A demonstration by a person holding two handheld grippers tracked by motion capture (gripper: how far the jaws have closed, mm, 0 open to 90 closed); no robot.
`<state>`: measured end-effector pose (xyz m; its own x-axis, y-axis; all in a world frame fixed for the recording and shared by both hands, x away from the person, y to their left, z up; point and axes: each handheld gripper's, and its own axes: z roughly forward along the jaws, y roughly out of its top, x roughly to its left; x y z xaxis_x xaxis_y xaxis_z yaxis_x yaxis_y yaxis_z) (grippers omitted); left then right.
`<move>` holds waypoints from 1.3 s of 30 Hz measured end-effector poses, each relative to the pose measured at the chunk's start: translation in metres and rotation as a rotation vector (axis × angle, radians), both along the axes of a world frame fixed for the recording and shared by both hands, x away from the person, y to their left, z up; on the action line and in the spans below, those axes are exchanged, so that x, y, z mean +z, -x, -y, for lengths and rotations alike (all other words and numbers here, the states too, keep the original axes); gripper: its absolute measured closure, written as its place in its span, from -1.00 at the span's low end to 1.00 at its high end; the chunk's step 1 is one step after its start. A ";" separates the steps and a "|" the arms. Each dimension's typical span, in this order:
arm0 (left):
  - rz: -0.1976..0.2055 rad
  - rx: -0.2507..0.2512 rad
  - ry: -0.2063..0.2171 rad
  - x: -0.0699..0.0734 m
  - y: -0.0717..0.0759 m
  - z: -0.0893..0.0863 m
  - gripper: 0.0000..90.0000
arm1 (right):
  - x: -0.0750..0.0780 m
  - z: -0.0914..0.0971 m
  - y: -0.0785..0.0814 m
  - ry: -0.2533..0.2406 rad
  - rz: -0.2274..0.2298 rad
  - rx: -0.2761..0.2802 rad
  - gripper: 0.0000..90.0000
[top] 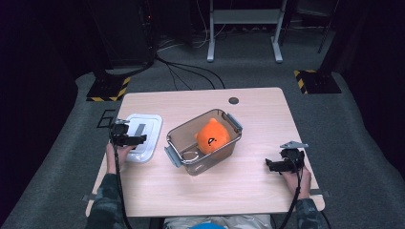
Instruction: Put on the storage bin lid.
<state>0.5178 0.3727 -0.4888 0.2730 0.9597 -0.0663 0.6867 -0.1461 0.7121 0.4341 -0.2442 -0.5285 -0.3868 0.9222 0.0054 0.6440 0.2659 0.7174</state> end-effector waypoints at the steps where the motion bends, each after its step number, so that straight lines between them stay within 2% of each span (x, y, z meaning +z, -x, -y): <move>1: 0.003 0.005 -0.005 -0.001 -0.002 0.000 -0.97 | 0.000 0.000 0.000 0.000 0.001 0.000 -1.00; 2: 0.003 0.005 -0.005 -0.001 -0.002 0.000 -0.94 | 0.000 0.000 0.000 0.000 0.001 0.000 -1.00; 3: -0.004 0.004 -0.023 -0.002 -0.005 0.000 -0.94 | 0.000 0.000 0.000 0.000 0.000 0.000 -1.00; 4: 0.000 0.011 -0.020 -0.004 -0.007 0.000 -0.85 | 0.000 0.000 0.000 0.000 0.001 0.000 -1.00; 5: 0.008 0.007 -0.031 -0.006 -0.009 0.000 -0.48 | 0.000 0.000 0.000 0.000 0.000 0.000 -1.00; 7: 0.009 0.012 -0.041 -0.007 -0.011 -0.001 -0.42 | 0.000 0.000 0.000 0.000 0.001 0.000 -1.00; 8: 0.005 0.004 -0.042 -0.009 -0.012 -0.001 -0.23 | 0.000 0.000 0.000 0.000 0.001 0.000 -0.99; 13: -0.022 0.010 -0.061 -0.015 -0.016 0.001 -0.11 | 0.000 0.000 0.000 0.001 0.003 0.000 -0.98; 14: -0.016 0.014 -0.058 -0.016 -0.017 0.000 -0.09 | 0.000 0.000 0.000 0.002 0.003 0.002 -0.98; 15: -0.017 0.020 -0.071 -0.017 -0.017 0.000 0.05 | 0.000 0.001 0.000 0.006 0.003 0.006 -0.98; 16: -0.022 0.020 -0.074 -0.017 -0.018 0.000 0.09 | 0.000 0.000 0.001 0.006 0.002 0.004 -0.98; 17: -0.015 0.026 -0.060 -0.018 -0.018 0.000 0.14 | 0.000 0.000 0.000 0.006 0.002 0.005 -0.98; 20: -0.008 0.039 -0.059 -0.018 -0.018 0.000 0.34 | 0.000 0.000 0.001 0.005 0.002 0.005 -0.97; 22: -0.004 0.042 -0.060 -0.018 -0.017 0.000 0.40 | 0.000 0.000 0.001 0.005 0.002 0.006 -0.97; 25: -0.003 0.058 -0.090 -0.016 -0.017 0.000 0.46 | 0.000 0.000 0.001 0.004 0.003 0.006 -0.97; 29: -0.009 0.042 -0.089 -0.012 -0.015 -0.003 0.47 | 0.000 0.001 0.001 0.001 0.002 0.009 -0.96; 31: 0.003 0.038 -0.086 -0.007 -0.012 -0.003 0.47 | 0.000 0.001 0.001 0.003 0.002 0.009 -0.96; 33: 0.015 0.022 -0.077 0.002 -0.009 -0.005 0.47 | 0.000 0.001 0.001 0.000 0.002 0.010 -0.96; 34: 0.030 0.010 -0.062 0.012 -0.006 -0.004 0.47 | 0.000 0.001 0.001 0.002 0.002 0.009 -0.96; 35: 0.030 0.010 -0.062 0.012 -0.006 -0.004 0.47 | 0.000 0.001 0.001 0.002 0.002 0.009 -0.96; 37: 0.051 -0.017 -0.071 0.027 0.000 -0.002 0.47 | 0.000 0.000 0.001 0.000 0.003 0.009 -0.96; 39: 0.059 -0.031 -0.068 0.032 0.002 -0.001 0.47 | 0.000 0.001 0.001 0.002 0.003 0.009 -0.96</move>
